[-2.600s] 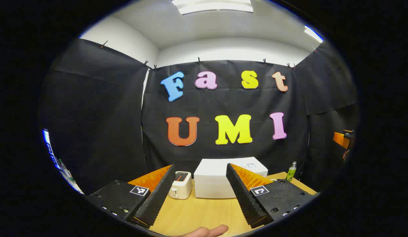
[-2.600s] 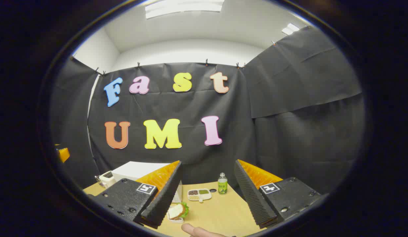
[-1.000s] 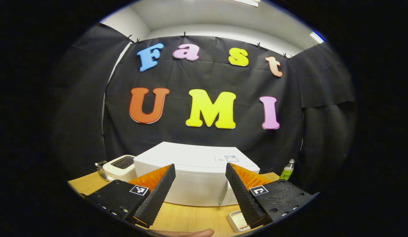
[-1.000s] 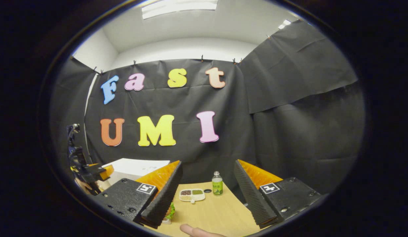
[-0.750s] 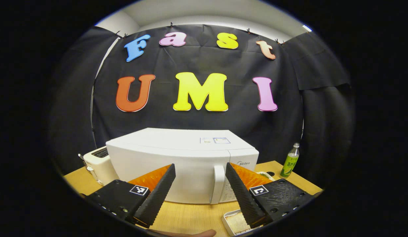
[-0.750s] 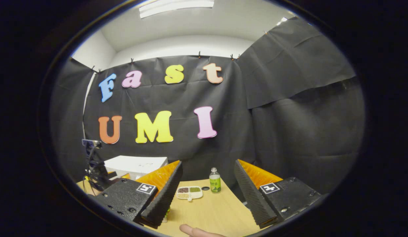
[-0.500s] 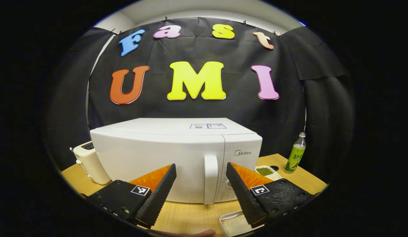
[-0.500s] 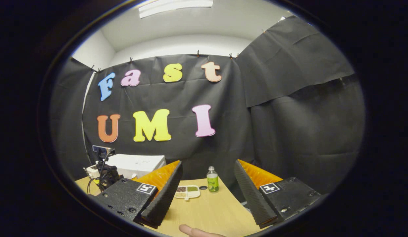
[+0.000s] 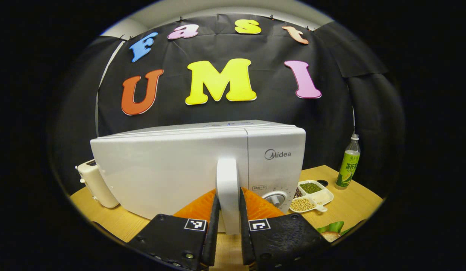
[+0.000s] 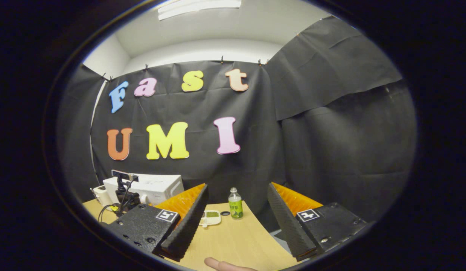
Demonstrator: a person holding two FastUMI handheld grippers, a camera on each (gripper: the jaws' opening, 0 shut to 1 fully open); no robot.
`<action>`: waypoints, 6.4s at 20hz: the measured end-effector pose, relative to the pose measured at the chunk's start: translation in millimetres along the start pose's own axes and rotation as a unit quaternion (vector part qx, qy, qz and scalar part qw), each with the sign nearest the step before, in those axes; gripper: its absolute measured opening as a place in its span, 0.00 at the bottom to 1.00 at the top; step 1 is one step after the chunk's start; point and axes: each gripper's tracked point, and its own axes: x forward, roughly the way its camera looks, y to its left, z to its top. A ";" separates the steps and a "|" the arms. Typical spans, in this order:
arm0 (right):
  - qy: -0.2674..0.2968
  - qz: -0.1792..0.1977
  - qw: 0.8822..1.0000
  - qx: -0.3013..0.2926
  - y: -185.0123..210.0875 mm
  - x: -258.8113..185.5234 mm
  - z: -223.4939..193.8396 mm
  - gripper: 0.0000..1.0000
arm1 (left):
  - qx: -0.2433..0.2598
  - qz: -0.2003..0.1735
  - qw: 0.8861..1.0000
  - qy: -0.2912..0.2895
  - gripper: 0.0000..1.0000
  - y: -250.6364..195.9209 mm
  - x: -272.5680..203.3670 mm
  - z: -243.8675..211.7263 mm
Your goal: Open the microwave oven with the left hand, put the food in, and close the microwave oven.
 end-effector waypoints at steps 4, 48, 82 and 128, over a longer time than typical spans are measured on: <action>-0.001 0.003 1.000 0.003 -4.3 -7.8 -0.9 0.92 | -0.042 -0.020 0.999 0.025 0.16 1.4 -6.6 -2.5; 0.074 0.186 0.979 -0.028 247.3 -115.3 -34.1 0.92 | -0.076 -0.044 0.996 -0.018 0.50 362.8 -313.1 -61.0; 0.588 0.363 0.704 0.164 216.1 106.9 -268.5 0.87 | -0.059 0.075 0.992 -0.082 0.95 280.4 -356.3 127.8; 0.253 0.320 0.893 -0.187 427.9 43.0 -201.9 0.33 | -0.067 0.019 0.995 -0.071 0.95 339.3 -392.7 56.6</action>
